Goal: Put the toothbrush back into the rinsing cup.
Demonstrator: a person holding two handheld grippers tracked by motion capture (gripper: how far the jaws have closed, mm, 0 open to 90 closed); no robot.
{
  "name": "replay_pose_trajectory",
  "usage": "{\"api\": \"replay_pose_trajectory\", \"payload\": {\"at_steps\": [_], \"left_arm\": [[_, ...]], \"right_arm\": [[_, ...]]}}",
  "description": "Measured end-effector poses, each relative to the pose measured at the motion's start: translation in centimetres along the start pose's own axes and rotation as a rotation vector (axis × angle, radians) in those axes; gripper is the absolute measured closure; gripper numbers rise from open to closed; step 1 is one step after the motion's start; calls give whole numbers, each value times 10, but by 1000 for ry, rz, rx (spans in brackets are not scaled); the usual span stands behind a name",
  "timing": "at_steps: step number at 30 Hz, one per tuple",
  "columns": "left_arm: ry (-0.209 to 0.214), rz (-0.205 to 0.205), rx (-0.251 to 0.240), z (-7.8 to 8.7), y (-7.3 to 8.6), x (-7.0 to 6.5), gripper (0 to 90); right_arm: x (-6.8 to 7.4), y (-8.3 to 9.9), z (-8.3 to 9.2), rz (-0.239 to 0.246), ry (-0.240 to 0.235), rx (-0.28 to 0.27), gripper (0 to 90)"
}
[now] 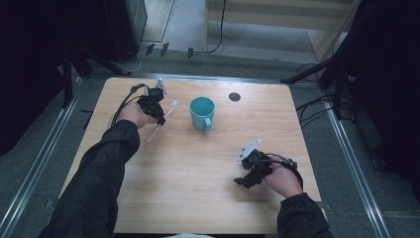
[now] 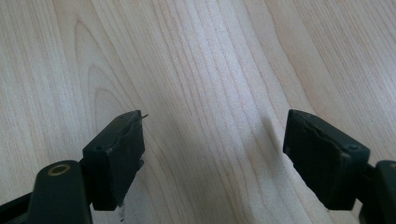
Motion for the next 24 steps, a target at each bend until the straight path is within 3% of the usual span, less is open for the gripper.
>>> {"api": "replay_pose_trajectory", "payload": {"at_steps": [18,24], "left_arm": [[73,19,-159,30,12,-7,791],[93,-2,-225,45,15,-12,791]], "right_arm": [[1,-1,0,2,-3,6,204],[1,-1,-1,6,-3,5,204]]}}
Point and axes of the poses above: each handheld gripper's, and its own axes: z roughly backward along the jaws, y roughly out of its underside, x roughly to its left, the point moved 6 cm from there along -z, roughly forward along the jaws, and after that the axes turned 6 degrees about -x, right-handed, at the moved point
